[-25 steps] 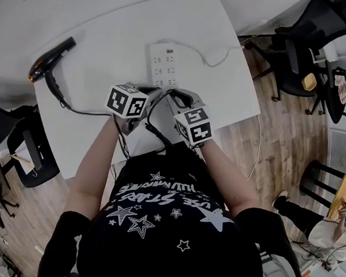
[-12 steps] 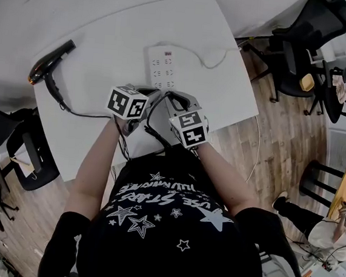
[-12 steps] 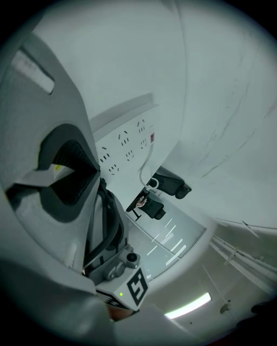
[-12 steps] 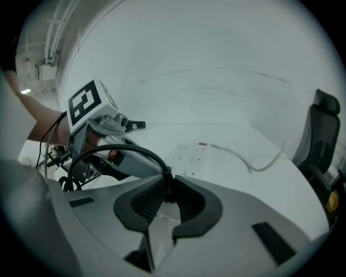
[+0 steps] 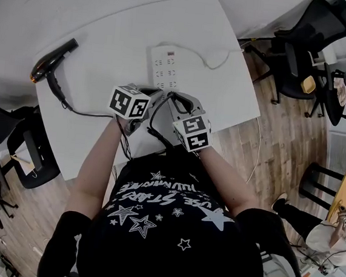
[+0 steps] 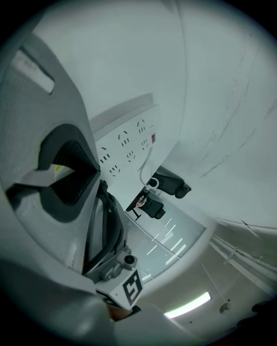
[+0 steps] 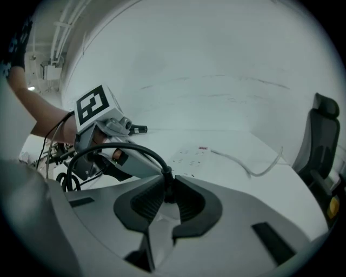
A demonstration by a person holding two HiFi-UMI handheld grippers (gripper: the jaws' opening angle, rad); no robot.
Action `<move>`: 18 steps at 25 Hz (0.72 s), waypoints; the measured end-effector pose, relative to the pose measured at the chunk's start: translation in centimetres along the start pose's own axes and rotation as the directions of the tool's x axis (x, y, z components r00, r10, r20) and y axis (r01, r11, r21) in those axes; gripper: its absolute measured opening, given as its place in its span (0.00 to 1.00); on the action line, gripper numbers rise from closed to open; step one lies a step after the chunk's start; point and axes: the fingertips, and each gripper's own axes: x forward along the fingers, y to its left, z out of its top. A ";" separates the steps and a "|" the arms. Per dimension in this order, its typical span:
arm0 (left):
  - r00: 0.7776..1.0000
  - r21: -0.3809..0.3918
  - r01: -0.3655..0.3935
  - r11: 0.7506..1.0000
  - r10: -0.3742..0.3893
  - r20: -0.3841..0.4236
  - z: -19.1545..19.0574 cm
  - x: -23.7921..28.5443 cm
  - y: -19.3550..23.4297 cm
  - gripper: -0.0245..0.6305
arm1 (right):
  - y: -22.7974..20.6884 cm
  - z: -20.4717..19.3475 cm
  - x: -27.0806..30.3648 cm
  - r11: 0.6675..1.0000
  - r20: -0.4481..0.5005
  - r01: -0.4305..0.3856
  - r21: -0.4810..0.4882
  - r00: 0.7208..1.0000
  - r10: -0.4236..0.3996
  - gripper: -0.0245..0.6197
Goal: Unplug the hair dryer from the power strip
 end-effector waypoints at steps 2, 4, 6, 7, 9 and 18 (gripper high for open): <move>1.000 0.010 -0.004 1.000 0.004 -0.006 0.0 0.1 -0.1 0.05 | 0.3 -0.1 0.0 0.997 -0.013 0.007 -0.082 1.000 -0.008 0.14; 1.000 0.011 -0.006 1.000 0.006 -0.007 -0.1 0.1 -0.1 0.05 | 0.6 0.0 0.0 0.986 -0.022 0.013 -0.167 1.000 -0.017 0.14; 1.000 0.010 -0.007 1.000 0.007 -0.005 -0.2 0.1 0.0 0.05 | 0.8 0.2 0.0 0.971 -0.027 0.016 -0.239 0.999 -0.023 0.14; 1.000 0.013 -0.008 1.000 0.008 -0.005 -0.2 0.1 0.0 0.05 | 0.9 0.1 0.0 0.966 -0.029 0.014 -0.256 0.999 -0.022 0.14; 1.000 0.022 -0.010 1.000 0.010 -0.007 -0.1 0.1 -0.1 0.05 | 0.7 -0.1 0.1 0.980 -0.031 0.000 -0.198 1.000 -0.006 0.14; 1.000 0.053 -0.013 0.999 0.014 -0.026 -0.2 0.3 -0.1 0.05 | -0.1 -0.5 0.1 1.000 -0.035 0.018 -0.006 0.999 -0.018 0.14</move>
